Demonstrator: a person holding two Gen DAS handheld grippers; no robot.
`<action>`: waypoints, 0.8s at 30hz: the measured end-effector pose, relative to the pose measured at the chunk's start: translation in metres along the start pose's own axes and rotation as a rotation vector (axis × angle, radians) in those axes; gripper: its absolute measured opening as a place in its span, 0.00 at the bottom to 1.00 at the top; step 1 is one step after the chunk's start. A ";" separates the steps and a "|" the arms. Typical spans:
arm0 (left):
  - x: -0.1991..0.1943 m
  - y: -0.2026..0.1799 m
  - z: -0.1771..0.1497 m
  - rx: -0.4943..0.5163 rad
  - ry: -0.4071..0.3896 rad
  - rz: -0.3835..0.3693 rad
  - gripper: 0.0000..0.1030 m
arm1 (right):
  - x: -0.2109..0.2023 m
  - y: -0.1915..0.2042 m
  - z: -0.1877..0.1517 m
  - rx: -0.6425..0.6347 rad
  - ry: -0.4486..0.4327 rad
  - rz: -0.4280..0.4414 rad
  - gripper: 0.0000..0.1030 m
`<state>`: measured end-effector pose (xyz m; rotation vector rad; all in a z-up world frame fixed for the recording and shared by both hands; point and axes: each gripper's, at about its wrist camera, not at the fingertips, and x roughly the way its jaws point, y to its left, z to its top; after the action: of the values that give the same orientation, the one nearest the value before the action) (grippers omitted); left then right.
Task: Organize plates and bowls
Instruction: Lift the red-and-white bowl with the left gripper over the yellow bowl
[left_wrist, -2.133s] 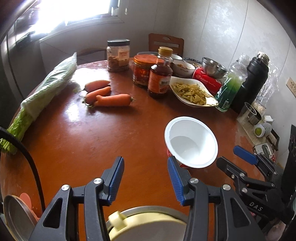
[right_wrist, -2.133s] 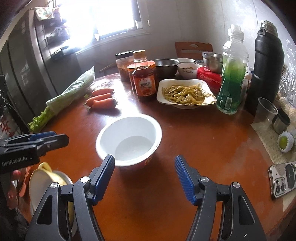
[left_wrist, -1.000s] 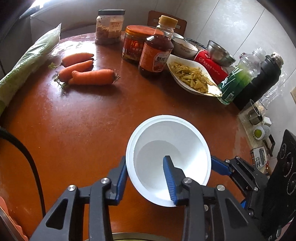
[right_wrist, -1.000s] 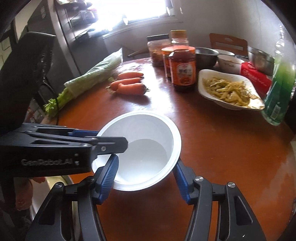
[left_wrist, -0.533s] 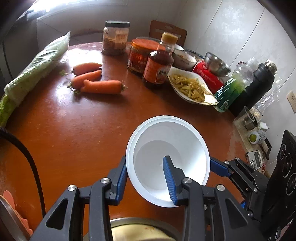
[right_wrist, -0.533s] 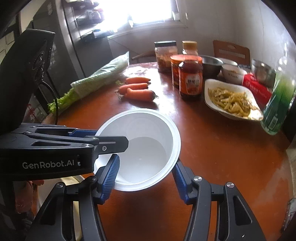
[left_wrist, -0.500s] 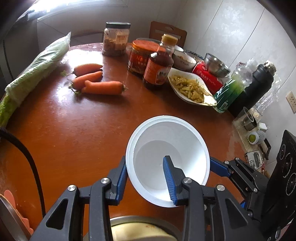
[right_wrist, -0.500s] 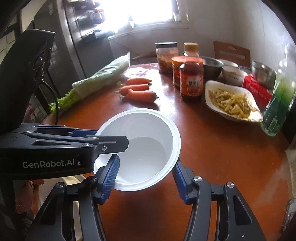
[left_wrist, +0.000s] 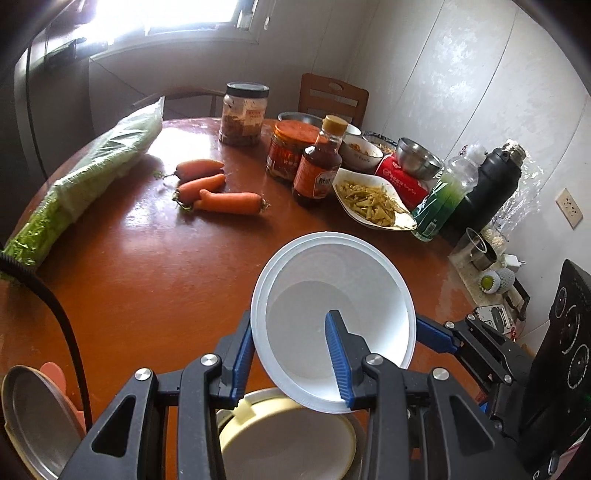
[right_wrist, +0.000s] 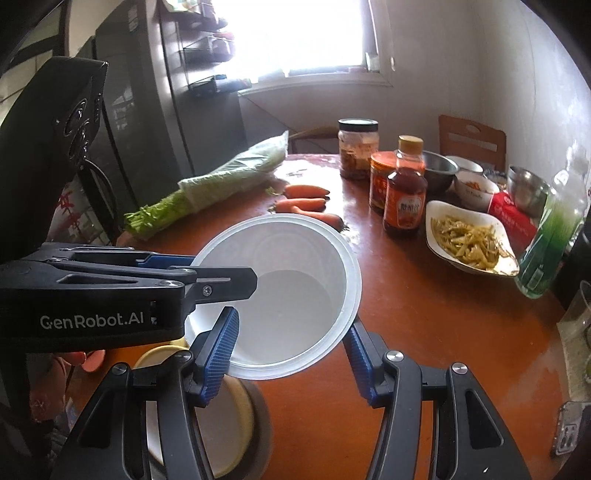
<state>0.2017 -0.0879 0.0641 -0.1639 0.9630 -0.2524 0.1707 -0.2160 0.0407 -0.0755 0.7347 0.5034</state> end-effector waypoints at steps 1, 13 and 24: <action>-0.004 0.001 -0.001 0.000 -0.005 0.000 0.37 | -0.002 0.003 0.000 -0.004 -0.003 -0.001 0.57; -0.046 0.006 -0.017 0.011 -0.069 0.014 0.37 | -0.031 0.038 -0.001 -0.047 -0.052 0.001 0.57; -0.070 0.007 -0.035 0.008 -0.105 0.006 0.37 | -0.050 0.059 -0.010 -0.078 -0.071 -0.004 0.57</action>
<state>0.1355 -0.0621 0.0976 -0.1656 0.8581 -0.2393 0.1055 -0.1872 0.0723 -0.1318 0.6455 0.5282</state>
